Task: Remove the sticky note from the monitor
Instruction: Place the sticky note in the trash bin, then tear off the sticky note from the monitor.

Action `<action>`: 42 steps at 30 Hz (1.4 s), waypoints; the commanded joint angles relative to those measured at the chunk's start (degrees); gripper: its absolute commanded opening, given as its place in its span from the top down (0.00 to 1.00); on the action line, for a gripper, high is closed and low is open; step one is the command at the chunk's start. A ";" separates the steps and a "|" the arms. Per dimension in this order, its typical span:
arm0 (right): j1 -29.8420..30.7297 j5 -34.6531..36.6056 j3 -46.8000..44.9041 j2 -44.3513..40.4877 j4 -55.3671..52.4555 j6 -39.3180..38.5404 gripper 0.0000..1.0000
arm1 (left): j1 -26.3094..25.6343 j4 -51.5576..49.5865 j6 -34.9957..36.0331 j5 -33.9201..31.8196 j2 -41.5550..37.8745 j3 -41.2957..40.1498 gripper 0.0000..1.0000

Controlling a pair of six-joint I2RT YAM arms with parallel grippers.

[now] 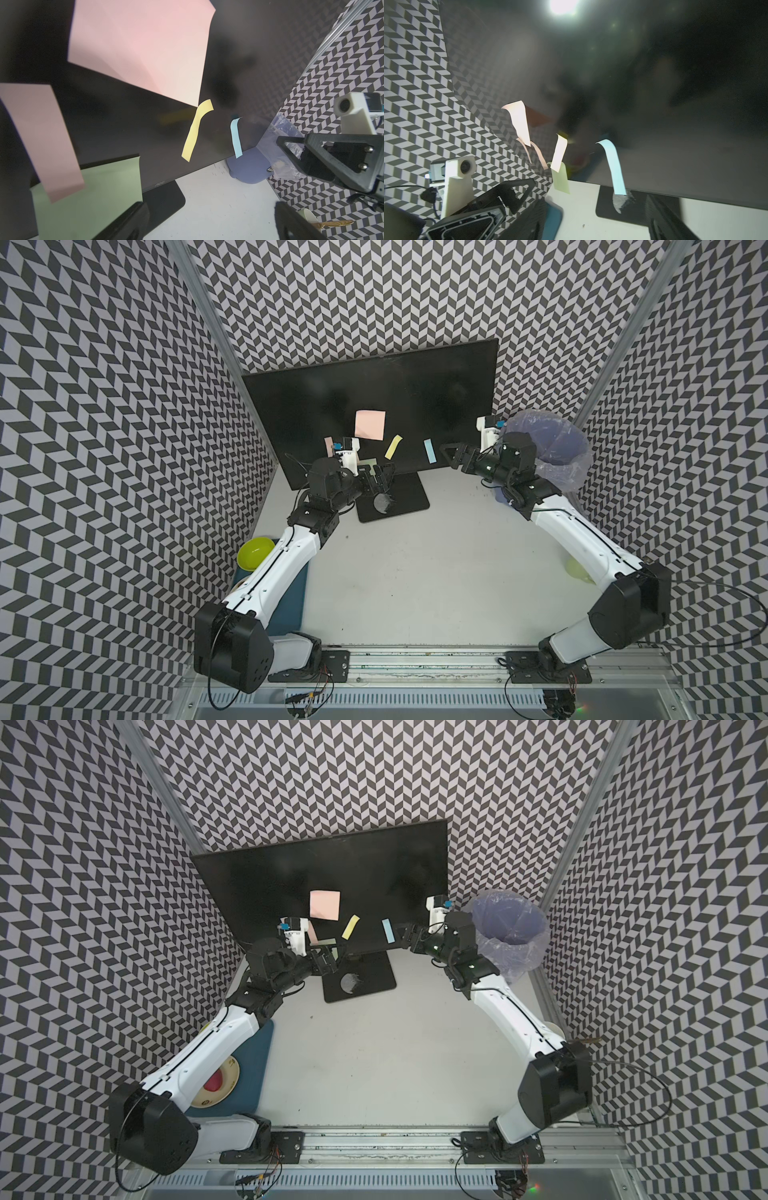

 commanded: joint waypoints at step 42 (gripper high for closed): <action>-0.46 1.02 3.10 1.94 -1.46 -5.04 1.00 | -0.54 1.45 0.70 0.49 -0.87 0.63 0.00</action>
